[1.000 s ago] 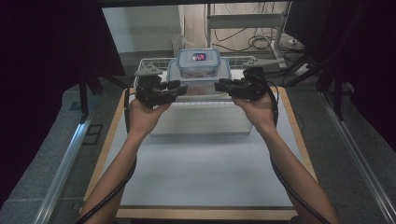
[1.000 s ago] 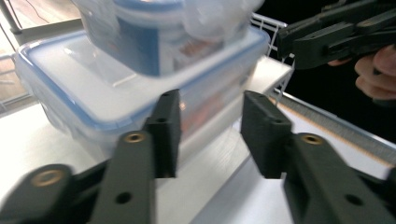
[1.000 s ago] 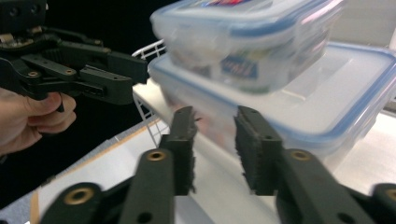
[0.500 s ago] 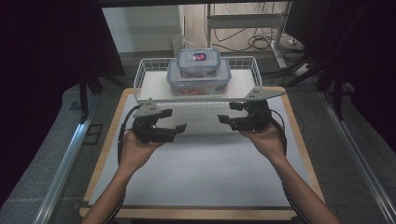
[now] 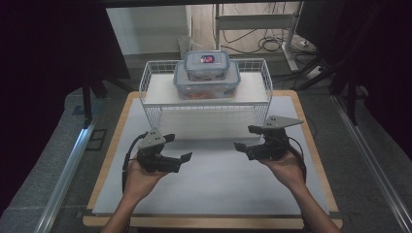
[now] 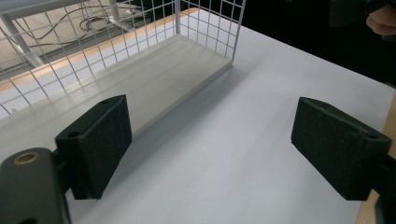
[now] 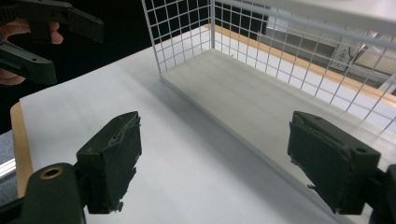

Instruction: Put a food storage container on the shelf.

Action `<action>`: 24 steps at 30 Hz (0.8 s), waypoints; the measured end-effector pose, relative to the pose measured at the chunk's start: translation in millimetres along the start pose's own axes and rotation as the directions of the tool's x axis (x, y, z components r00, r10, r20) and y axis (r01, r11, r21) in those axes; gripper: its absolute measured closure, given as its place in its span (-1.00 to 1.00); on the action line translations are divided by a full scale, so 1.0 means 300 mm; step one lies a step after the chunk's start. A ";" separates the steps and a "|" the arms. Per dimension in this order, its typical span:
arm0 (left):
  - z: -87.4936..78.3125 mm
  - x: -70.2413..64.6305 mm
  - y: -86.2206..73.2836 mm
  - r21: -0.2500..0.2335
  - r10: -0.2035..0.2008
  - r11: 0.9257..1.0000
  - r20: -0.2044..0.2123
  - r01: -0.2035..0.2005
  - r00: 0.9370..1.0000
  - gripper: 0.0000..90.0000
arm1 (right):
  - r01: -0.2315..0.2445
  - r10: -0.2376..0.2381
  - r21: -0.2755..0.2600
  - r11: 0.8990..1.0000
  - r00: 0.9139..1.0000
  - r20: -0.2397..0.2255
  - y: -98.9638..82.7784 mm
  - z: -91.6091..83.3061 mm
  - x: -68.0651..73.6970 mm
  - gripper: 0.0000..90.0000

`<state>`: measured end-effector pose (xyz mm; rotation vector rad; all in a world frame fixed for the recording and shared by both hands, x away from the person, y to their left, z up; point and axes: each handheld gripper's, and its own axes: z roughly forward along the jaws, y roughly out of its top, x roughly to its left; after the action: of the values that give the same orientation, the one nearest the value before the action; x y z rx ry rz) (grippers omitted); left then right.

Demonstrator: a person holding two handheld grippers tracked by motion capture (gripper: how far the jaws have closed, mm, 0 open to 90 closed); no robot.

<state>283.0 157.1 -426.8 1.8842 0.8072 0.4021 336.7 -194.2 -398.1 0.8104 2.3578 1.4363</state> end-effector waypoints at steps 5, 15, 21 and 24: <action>0.002 -0.007 -0.047 -0.012 -0.012 1.000 0.016 0.013 1.000 -0.77 | -0.005 0.005 0.018 1.000 1.000 0.001 -0.041 -0.003 0.002 -0.69; -0.032 -0.020 -0.150 0.020 -0.033 0.999 -0.022 0.034 0.999 -0.91 | 0.001 -0.002 0.041 0.999 1.000 0.024 -0.140 -0.012 0.027 -0.88; -0.057 -0.044 -0.186 0.039 -0.010 0.999 -0.051 0.012 0.999 -0.94 | -0.016 0.015 0.040 0.999 1.000 0.024 -0.187 -0.041 0.033 -0.89; -0.066 -0.053 -0.204 0.048 -0.007 0.999 -0.063 0.010 0.998 -0.94 | -0.019 0.018 0.046 0.999 0.999 0.032 -0.211 -0.055 0.036 -0.89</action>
<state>238.1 176.2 -471.8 1.9208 0.8732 0.4418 299.5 -222.3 -445.1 0.8624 2.3742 1.3708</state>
